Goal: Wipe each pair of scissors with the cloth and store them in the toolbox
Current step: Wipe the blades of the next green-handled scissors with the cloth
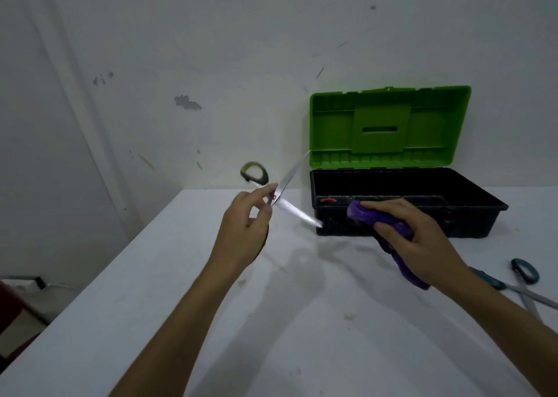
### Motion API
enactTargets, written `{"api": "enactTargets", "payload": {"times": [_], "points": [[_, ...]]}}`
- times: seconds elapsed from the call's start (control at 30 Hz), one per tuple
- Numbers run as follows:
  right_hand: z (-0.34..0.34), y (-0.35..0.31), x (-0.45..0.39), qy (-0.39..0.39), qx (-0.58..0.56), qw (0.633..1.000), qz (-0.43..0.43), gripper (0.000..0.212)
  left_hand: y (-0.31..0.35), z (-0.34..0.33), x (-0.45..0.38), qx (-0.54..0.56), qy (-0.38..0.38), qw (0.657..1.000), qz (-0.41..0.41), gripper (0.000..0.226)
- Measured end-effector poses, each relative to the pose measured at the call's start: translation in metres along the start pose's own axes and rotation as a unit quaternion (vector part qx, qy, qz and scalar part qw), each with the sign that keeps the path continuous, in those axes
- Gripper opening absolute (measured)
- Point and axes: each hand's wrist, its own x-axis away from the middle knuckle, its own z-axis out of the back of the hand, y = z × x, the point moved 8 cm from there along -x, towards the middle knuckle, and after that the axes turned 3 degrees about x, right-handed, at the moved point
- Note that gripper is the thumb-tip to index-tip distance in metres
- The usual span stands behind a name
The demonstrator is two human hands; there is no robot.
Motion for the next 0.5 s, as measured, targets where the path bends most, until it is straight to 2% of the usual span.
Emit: {"api": "enactTargets", "payload": {"times": [0.07,0.13,0.23,0.43,0.5], "points": [[0.001,0.002,0.003,-0.003,-0.001,1.000,-0.007,0.041,-0.012,-0.004,0.001,0.081,-0.030,0.993,0.083,0.033],[-0.001,0.000,0.004,-0.007,-0.005,1.000,-0.009,0.041,-0.015,-0.006,0.004,0.149,-0.043,0.981,0.116,0.026],[-0.006,-0.009,0.003,-0.009,-0.016,1.000,-0.002,0.040,-0.011,-0.005,0.007,0.133,-0.036,0.985,0.101,0.021],[-0.013,-0.030,-0.003,-0.012,-0.022,0.999,0.026,0.040,0.004,0.000,0.005,0.053,0.012,0.998,0.012,0.014],[-0.013,-0.034,-0.004,-0.009,-0.031,0.999,0.027,0.040,0.002,0.000,0.004,0.079,0.015,0.996,0.027,0.014]]}}
